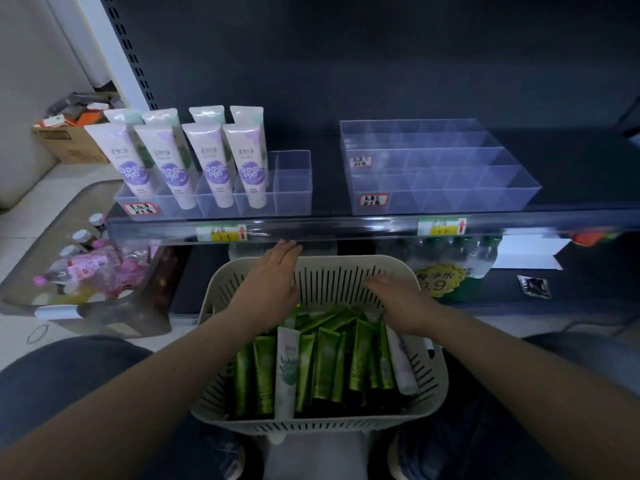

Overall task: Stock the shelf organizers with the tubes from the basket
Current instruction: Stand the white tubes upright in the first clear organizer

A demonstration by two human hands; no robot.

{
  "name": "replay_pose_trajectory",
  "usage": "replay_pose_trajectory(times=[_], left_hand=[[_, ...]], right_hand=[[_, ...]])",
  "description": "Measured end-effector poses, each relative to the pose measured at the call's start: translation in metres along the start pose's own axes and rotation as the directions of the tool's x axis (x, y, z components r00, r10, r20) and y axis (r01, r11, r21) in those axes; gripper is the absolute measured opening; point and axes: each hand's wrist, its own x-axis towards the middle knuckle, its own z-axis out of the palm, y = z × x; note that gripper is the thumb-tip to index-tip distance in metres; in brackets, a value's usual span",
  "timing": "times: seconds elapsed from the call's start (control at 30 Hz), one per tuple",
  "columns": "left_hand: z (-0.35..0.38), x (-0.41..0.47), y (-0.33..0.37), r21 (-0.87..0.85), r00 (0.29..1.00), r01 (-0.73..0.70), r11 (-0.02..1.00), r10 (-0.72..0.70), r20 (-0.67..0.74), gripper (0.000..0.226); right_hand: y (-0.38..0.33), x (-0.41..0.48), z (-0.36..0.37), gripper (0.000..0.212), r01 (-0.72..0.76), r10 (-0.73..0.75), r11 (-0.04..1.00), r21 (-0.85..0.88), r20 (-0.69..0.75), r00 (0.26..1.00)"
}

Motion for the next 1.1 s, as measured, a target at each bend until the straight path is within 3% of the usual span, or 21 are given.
replay_pose_trajectory(times=[0.13,0.33,0.53,0.67,0.8,0.93,1.1], left_hand=[[0.028,-0.006,-0.003,-0.048,0.995,0.062,0.997,-0.058,0.078,0.070],[0.066,-0.008,-0.015,-0.071,0.956,0.158,0.985,-0.135,0.260,0.063],[0.091,-0.004,-0.029,-0.055,0.854,0.233,0.971,-0.177,0.489,0.062],[0.104,-0.004,-0.037,0.001,0.771,0.279,0.960,-0.225,0.595,0.061],[0.113,-0.004,-0.041,0.053,0.736,0.285,0.957,-0.254,0.628,0.045],[0.118,-0.002,-0.040,0.049,0.742,0.274,0.960,-0.244,0.625,0.033],[0.119,-0.003,-0.042,0.048,0.726,0.264,0.963,-0.231,0.648,0.033]], right_hand=[[0.009,0.007,0.011,0.041,-0.070,0.070,0.998,-0.007,0.164,0.984],[0.015,0.030,0.027,0.039,-0.099,0.115,0.993,-0.064,0.328,0.938],[0.029,0.059,0.048,0.038,-0.182,0.267,0.953,-0.241,0.393,0.880],[0.031,0.068,0.052,0.044,-0.150,0.252,0.953,-0.264,0.411,0.876],[0.029,0.074,0.055,0.039,-0.211,0.325,0.929,-0.303,0.401,0.856],[0.031,0.078,0.050,0.035,-0.189,0.281,0.946,-0.262,0.380,0.881],[0.027,0.080,0.033,0.035,-0.112,0.235,0.957,-0.266,0.494,0.837]])
